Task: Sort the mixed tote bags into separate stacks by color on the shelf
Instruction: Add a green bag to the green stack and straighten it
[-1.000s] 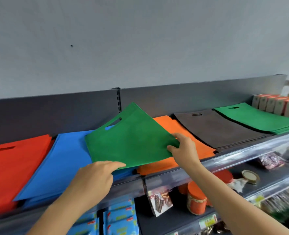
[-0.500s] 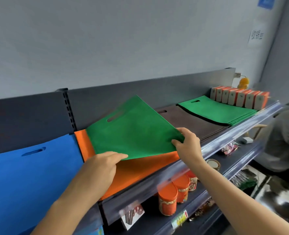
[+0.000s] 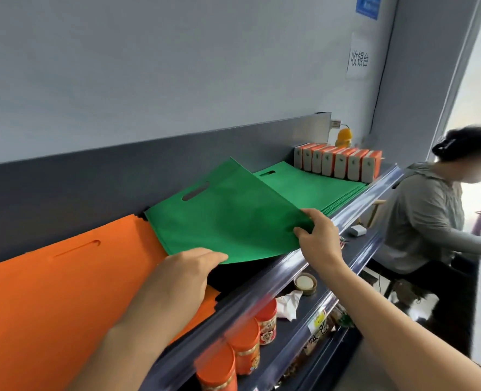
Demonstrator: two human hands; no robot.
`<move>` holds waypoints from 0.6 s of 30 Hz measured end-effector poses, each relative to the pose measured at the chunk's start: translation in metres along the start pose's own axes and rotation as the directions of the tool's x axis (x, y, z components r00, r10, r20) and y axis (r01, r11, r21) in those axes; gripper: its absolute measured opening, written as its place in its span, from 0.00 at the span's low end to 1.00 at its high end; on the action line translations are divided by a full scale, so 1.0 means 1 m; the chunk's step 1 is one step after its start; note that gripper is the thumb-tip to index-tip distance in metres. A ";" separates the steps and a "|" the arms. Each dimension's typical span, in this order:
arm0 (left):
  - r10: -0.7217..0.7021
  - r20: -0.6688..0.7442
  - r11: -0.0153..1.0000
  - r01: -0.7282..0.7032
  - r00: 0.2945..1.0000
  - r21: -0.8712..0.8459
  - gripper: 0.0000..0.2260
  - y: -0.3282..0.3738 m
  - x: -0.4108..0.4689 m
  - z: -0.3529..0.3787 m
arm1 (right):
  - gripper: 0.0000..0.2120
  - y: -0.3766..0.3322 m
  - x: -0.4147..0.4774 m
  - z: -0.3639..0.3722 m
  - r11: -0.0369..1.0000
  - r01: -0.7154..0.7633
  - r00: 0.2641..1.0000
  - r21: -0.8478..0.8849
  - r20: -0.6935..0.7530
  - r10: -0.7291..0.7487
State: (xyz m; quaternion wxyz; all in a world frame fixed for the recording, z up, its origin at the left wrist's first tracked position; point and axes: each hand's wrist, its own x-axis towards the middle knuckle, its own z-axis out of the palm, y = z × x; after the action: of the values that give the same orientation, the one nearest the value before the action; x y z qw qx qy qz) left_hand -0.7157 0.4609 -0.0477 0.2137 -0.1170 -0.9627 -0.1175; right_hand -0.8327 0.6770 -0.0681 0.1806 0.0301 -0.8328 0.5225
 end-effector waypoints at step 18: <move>-0.083 0.042 0.994 0.080 0.996 0.073 0.24 0.124 0.223 0.136 | 0.19 0.127 0.256 -0.104 0.996 0.054 0.997 -0.066 0.053 -0.050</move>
State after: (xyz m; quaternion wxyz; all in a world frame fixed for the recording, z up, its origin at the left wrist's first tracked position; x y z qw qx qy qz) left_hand -0.9302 0.6548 -0.0481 0.1911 -0.0724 -0.9748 -0.0890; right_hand -1.0734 0.8619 -0.0522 0.1737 0.0591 -0.8533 0.4881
